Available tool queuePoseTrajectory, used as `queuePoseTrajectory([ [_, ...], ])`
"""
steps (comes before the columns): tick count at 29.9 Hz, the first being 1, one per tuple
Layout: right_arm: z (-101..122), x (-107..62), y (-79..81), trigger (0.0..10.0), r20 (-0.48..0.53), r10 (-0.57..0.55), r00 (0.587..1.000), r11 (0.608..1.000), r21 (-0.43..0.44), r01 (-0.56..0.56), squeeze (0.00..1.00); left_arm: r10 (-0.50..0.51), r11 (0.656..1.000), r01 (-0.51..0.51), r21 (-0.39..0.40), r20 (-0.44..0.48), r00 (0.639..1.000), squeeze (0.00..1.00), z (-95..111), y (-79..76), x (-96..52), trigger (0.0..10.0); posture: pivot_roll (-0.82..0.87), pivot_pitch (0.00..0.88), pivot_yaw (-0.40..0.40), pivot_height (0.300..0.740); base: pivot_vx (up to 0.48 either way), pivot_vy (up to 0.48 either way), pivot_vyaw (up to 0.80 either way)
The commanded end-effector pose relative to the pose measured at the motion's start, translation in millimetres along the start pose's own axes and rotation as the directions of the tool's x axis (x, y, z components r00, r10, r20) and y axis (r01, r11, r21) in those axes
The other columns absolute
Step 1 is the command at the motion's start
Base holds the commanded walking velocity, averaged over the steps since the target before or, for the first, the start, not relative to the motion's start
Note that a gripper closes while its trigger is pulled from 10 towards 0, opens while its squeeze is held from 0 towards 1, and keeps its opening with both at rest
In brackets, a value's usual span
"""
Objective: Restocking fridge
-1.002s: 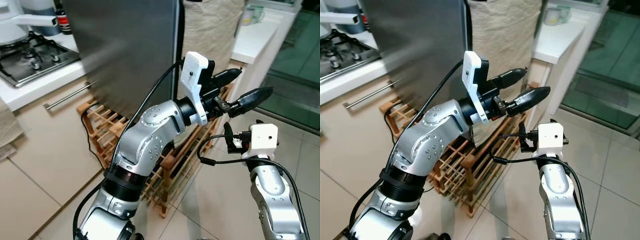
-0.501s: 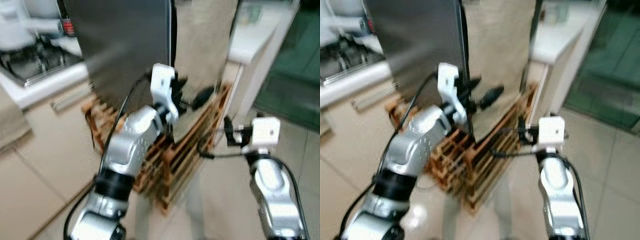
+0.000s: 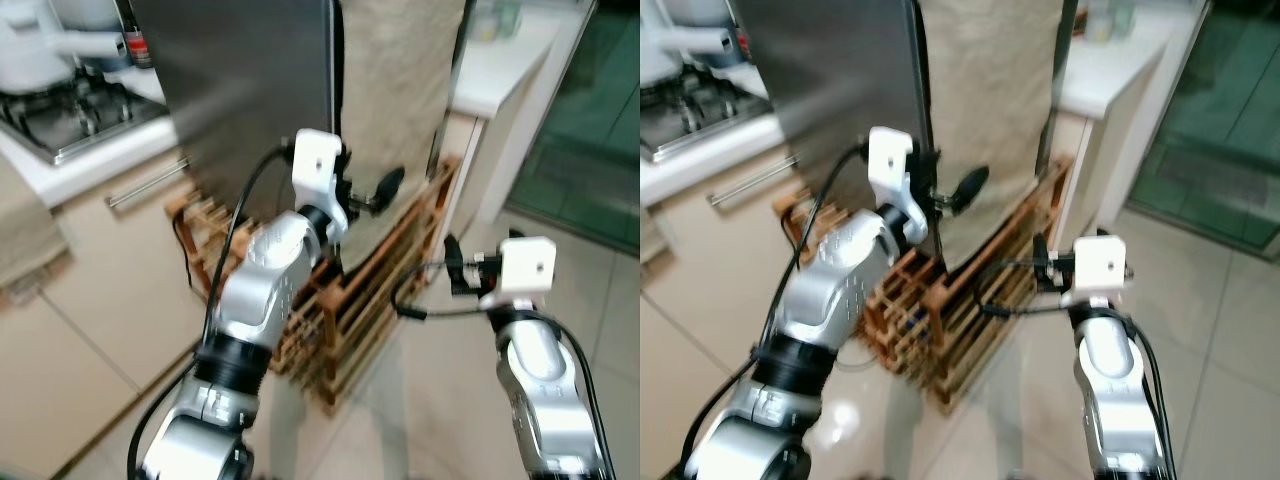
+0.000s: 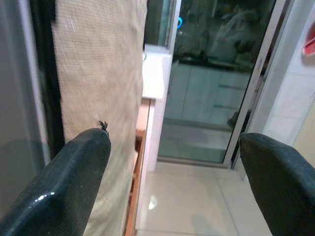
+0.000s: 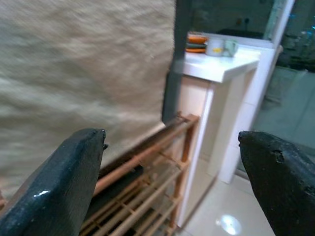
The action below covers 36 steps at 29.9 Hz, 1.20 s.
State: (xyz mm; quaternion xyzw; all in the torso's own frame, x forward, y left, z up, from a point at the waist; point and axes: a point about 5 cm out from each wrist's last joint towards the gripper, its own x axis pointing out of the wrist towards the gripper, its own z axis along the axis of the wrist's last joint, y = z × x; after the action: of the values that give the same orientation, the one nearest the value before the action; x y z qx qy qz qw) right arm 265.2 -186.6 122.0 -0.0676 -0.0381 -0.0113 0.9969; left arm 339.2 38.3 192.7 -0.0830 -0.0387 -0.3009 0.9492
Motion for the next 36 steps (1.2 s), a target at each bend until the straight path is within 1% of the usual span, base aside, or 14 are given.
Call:
queuePoseTrajectory([
  [1,1,1.2,0.3,10.0,0.005,0.001,1.000,1.000,0.005,-0.001,0.00,0.041,0.999,-0.041,0.030,-0.003,0.999,0.00,0,6.9,2.0,10.0,-0.11,0.000,0.054,0.740,0.000,0.000,0.00],
  [3,1,1.1,0.8,10.0,0.005,0.002,1.000,1.000,0.006,-0.002,0.00,0.054,0.998,-0.053,0.036,-0.010,0.999,0.00,-2,8.2,3.4,10.0,-0.12,0.000,0.054,0.740,0.000,0.000,0.00],
  [4,1,1.2,2.0,10.0,0.006,0.005,1.000,1.000,0.006,-0.005,0.00,0.100,0.995,-0.099,0.028,-0.024,0.995,0.00,-6,13.9,8.0,10.0,-0.12,0.000,0.055,0.740,0.000,0.000,0.00],
  [6,2,1.2,2.7,10.0,0.008,0.006,1.000,1.000,0.006,-0.006,0.00,0.130,0.992,-0.129,0.014,-0.035,0.991,0.00,-9,18.5,11.4,10.0,-0.12,0.000,0.056,0.740,0.000,0.000,0.00],
  [12,3,-0.4,2.8,10.0,0.010,0.007,1.000,1.000,0.004,-0.007,0.00,0.159,0.987,-0.158,0.010,-0.021,0.987,0.00,-4,22.3,21.4,10.0,-0.14,0.000,0.061,0.740,0.000,0.000,0.00],
  [14,3,-2.7,2.3,10.0,0.008,0.006,1.000,1.000,0.001,-0.006,0.00,0.142,0.990,-0.142,0.003,-0.003,0.990,0.00,-1,17.6,26.5,10.0,-0.15,0.000,0.064,0.740,0.000,0.000,0.00],
  [18,3,-4.2,1.6,10.0,0.007,0.004,1.000,1.000,-0.001,-0.004,0.00,0.127,0.992,-0.127,-0.003,0.006,0.992,0.00,0,13.7,29.4,10.0,-0.15,0.000,0.064,0.740,0.000,0.000,0.00],
  [23,4,-5.8,0.1,10.0,0.004,-0.001,1.000,1.000,-0.005,0.001,0.00,0.081,0.996,-0.080,-0.050,0.030,0.996,0.00,2,5.2,33.4,10.0,-0.16,0.000,0.063,0.740,0.000,0.000,0.00],
  [24,4,-6.1,-0.4,10.0,0.002,-0.002,1.000,1.000,-0.006,0.002,0.00,0.044,0.997,-0.040,-0.058,0.055,0.998,0.00,7,-1.3,34.3,10.0,-0.16,0.000,0.061,0.740,0.000,0.000,0.00],
  [29,3,-4.8,1.0,10.0,-0.002,0.003,1.000,1.000,-0.006,-0.003,0.00,-0.016,0.999,0.018,-0.041,0.067,0.998,0.00,8,-15.6,37.8,10.0,-0.15,0.000,0.051,0.740,0.000,0.000,0.00],
  [33,4,-2.2,4.8,10.0,-0.002,0.021,1.000,1.000,-0.005,-0.021,0.00,-0.079,0.997,0.079,0.026,0.014,0.997,0.00,1,-35.0,51.2,10.0,-0.15,0.000,0.045,0.740,0.000,0.000,0.00],
  [34,4,-1.6,5.5,10.0,-0.001,0.025,1.000,1.000,-0.005,-0.025,0.00,-0.097,0.995,0.097,0.023,0.000,0.995,0.00,-2,-39.8,53.5,10.0,-0.15,0.000,0.045,0.740,0.000,0.000,0.00],
  [35,5,-0.5,6.2,10.0,0.003,0.027,1.000,1.000,-0.003,-0.027,0.00,-0.156,0.988,0.156,0.002,-0.022,0.988,0.00,-7,-55.0,57.3,10.0,-0.15,0.000,0.044,0.740,0.000,0.000,0.00],
  [36,5,-0.5,6.2,10.0,0.003,0.027,1.000,1.000,-0.003,-0.027,0.00,-0.156,0.988,0.156,0.002,-0.022,0.988,0.00,-7,-55.0,57.3,10.0,-0.15,0.000,0.044,0.740,0.000,0.000,0.00],
])
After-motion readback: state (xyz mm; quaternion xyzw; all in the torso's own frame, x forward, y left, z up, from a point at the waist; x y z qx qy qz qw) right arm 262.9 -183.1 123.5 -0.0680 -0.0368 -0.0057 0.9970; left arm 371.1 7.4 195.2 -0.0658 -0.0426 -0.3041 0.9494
